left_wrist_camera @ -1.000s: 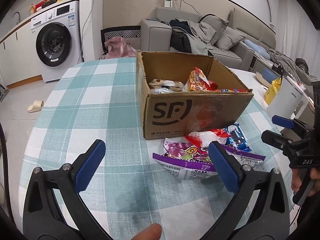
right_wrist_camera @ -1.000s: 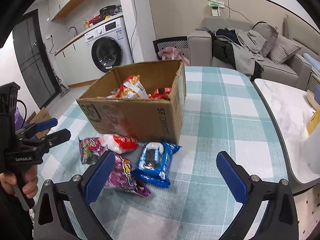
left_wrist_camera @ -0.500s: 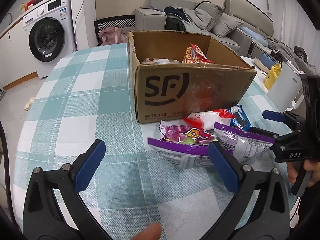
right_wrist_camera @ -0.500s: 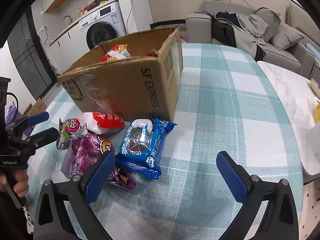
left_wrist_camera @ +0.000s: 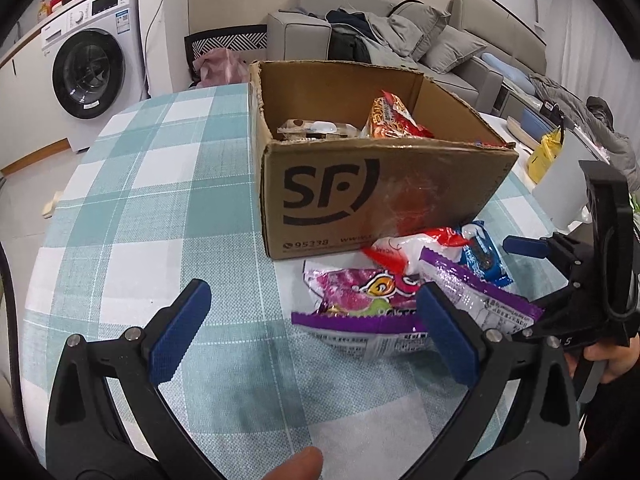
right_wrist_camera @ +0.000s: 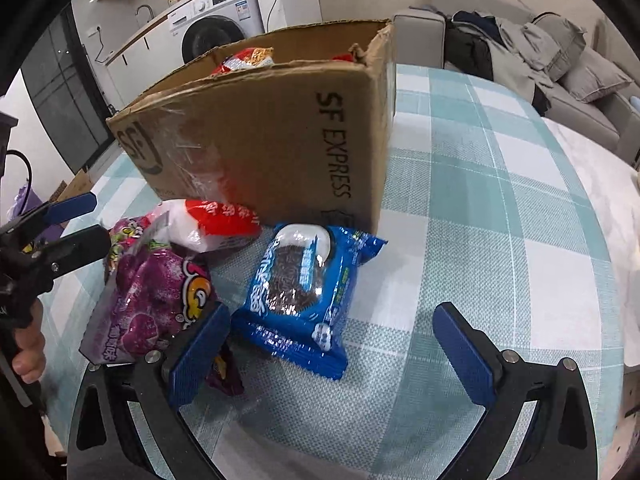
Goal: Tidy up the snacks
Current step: 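Move the left tool to the purple candy bag while the right approaches the blue Oreo pack, then grasp the purple candy bag with the left tool while the right grasps the blue Oreo pack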
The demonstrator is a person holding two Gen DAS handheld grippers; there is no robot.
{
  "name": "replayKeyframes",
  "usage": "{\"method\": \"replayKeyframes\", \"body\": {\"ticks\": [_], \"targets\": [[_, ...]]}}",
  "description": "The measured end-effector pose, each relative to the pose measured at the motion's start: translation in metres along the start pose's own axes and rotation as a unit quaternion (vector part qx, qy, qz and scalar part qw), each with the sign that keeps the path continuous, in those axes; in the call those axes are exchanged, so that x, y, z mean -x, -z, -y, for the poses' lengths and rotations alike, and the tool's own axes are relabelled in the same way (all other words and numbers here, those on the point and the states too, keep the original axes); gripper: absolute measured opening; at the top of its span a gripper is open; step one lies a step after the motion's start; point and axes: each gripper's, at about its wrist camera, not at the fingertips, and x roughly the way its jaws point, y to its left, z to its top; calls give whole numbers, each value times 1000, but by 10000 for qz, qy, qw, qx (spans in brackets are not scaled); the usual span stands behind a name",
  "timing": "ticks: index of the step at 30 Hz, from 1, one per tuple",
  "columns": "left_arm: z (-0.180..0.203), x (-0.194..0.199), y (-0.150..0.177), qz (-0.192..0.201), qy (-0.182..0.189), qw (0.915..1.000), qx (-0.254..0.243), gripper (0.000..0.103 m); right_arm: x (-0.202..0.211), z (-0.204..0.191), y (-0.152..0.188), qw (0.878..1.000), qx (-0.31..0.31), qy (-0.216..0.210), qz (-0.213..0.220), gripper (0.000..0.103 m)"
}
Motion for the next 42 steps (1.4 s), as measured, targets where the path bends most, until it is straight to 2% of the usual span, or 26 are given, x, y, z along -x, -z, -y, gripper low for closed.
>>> {"method": "replayKeyframes", "body": {"ticks": [7, 15, 22, 24, 27, 30, 32, 33, 37, 38, 40, 42], "targets": [[-3, -10, 4, -230, 210, 9995, 2, 102, -2, 8, -2, 9996, -83, 284, 26, 103], [-1, -17, 21, -525, 429, 9977, -36, 102, 5, 27, 1, 9995, -199, 233, 46, 103], [5, -24, 23, -541, 494, 9973, -84, 102, 12, 36, 4, 9996, -194, 182, 103, 102], [6, -26, 23, -533, 541, 9971, -57, 102, 13, 36, 3, 9996, -173, 171, 168, 100], [7, -26, 24, -510, 568, 9971, -31, 100, 12, 36, 1, 9996, -189, 123, 162, 92], [7, -26, 24, -522, 794, 9955, 15, 85, 11, 32, -1, 9997, -182, 63, 171, 83], [7, -26, 22, -510, 916, 9945, 34, 70, 11, 29, 0, 9997, -164, 25, 193, 76], [7, -25, 22, -493, 975, 9940, 51, 67, 12, 27, 1, 9997, -164, 6, 204, 74], [7, -24, 24, -457, 1261, 9909, 125, 42, 14, 23, 4, 9995, -155, -126, 245, 57], [8, -24, 24, -435, 1264, 9910, 118, 42, 15, 23, 4, 9994, -159, -167, 242, 51], [9, -20, 25, -375, 1192, 9921, 68, 33, 16, 21, 6, 9994, -150, -215, 240, 48], [9, -19, 25, -342, 1194, 9922, 85, 31, 18, 20, 8, 9993, -147, -216, 265, 44]]}}
